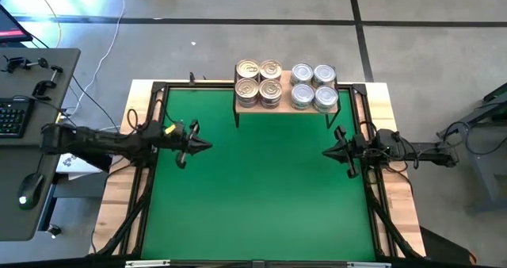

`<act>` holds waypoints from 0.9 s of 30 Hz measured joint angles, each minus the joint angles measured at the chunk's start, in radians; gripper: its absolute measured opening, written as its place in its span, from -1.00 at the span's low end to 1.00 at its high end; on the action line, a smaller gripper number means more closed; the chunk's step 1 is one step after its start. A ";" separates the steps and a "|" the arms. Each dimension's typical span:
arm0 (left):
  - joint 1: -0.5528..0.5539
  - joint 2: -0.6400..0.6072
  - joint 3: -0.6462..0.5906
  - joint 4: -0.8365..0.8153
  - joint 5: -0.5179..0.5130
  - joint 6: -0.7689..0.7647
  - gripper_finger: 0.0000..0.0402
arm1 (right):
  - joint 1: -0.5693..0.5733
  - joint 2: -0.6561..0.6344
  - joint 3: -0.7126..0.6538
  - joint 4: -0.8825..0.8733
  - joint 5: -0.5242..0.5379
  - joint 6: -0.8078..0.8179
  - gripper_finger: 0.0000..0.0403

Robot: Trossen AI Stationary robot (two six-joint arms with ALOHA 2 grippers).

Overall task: Stack canned seafood by type on shelf
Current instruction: Return to Home Position

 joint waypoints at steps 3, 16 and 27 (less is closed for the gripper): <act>0.011 -0.132 0.000 -0.196 -0.001 0.028 -1.00 | 0.000 0.000 0.000 -0.004 -0.002 0.011 -0.98; -0.105 -0.624 0.000 -0.725 -0.315 0.059 -1.00 | 0.000 0.000 0.000 -0.041 -0.003 0.034 -1.00; -0.262 -0.749 0.000 -0.897 -0.507 0.140 -1.00 | 0.000 0.000 -0.001 -0.059 -0.002 0.034 -1.00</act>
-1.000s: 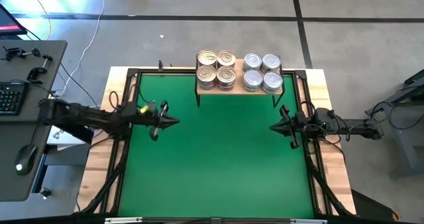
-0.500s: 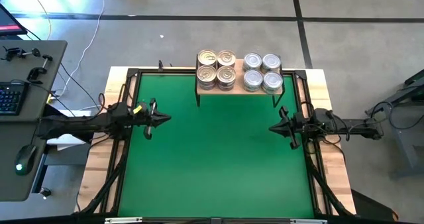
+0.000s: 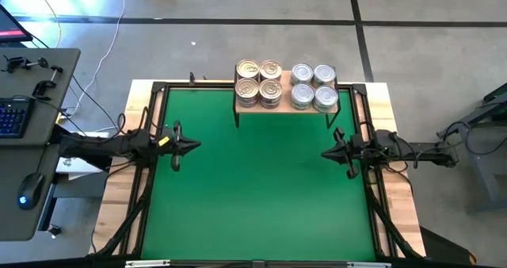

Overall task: Stack canned seafood by type on shelf
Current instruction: Return to Home Position

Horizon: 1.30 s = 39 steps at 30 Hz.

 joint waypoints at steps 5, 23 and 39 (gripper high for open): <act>-0.019 -0.002 0.000 0.000 0.002 0.059 -1.00 | 0.000 0.000 0.000 -0.035 0.001 0.018 -1.00; -0.017 0.001 0.000 -0.013 0.075 0.080 -1.00 | 0.000 0.001 0.000 -0.054 0.158 -0.032 -1.00; -0.017 0.001 0.000 -0.013 0.075 0.060 -1.00 | 0.000 0.001 0.000 -0.054 0.158 -0.034 -1.00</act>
